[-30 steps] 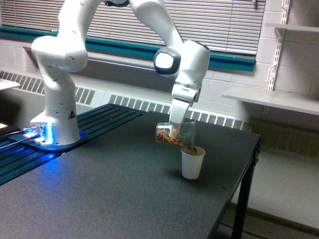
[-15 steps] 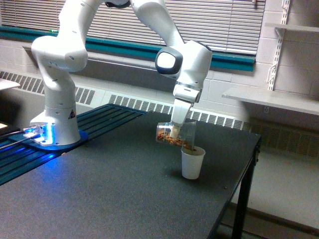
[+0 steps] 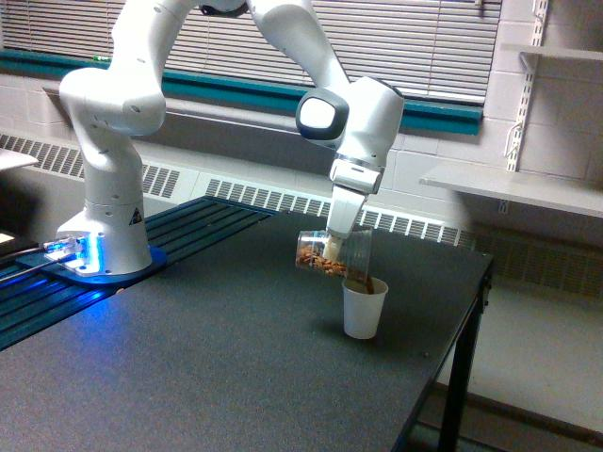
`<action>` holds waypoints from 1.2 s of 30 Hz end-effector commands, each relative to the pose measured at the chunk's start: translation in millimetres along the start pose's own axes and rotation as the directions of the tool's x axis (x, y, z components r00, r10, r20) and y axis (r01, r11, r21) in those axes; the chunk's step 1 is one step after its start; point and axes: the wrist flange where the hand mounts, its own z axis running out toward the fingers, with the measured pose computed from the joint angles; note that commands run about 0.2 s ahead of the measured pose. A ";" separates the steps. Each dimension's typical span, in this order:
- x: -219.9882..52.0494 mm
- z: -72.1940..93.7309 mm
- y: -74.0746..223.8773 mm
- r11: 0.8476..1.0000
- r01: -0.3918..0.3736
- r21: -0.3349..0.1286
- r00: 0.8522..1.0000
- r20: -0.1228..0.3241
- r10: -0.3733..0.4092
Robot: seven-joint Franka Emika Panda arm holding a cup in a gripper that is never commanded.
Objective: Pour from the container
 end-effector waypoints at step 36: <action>7.0 -4.8 -0.3 0.992 0.100 -0.073 0.995 0.009 -0.099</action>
